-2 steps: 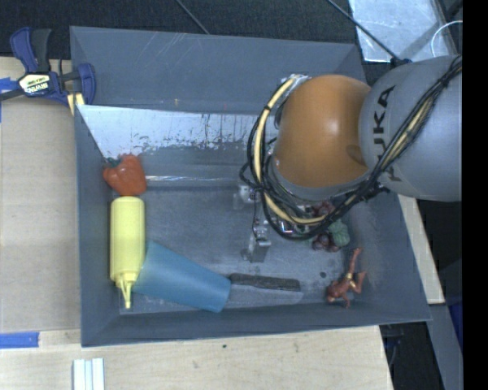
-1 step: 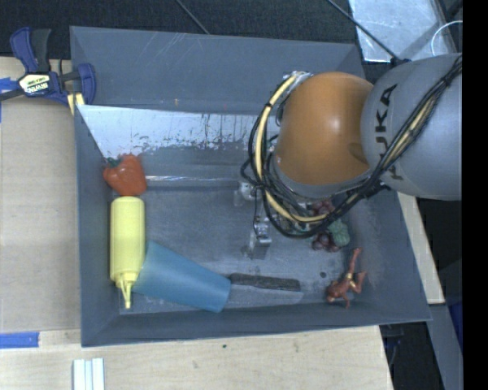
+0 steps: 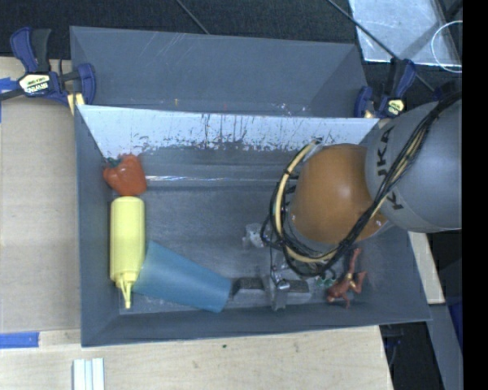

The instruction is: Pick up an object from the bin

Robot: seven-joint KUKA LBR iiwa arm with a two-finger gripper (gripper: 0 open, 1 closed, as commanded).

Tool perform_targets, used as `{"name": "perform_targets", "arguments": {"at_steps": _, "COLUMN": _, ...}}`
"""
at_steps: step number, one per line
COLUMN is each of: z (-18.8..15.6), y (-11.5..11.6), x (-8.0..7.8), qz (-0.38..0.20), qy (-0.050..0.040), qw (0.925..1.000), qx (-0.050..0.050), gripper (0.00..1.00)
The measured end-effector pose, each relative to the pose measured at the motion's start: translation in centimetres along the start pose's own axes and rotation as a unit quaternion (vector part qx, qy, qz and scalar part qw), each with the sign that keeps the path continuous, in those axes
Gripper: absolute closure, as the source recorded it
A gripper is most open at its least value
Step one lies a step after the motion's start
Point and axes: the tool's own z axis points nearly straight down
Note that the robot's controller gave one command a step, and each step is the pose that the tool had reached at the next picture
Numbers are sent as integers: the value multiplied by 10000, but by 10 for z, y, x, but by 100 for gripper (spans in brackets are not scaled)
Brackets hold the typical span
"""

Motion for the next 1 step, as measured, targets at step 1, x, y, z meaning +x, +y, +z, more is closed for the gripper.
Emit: {"name": "perform_targets", "arguments": {"at_steps": 1, "z": -24, "y": -9, "x": -2, "qz": -466, "qy": -65, "qw": 9989, "qx": 33, "gripper": 0}}
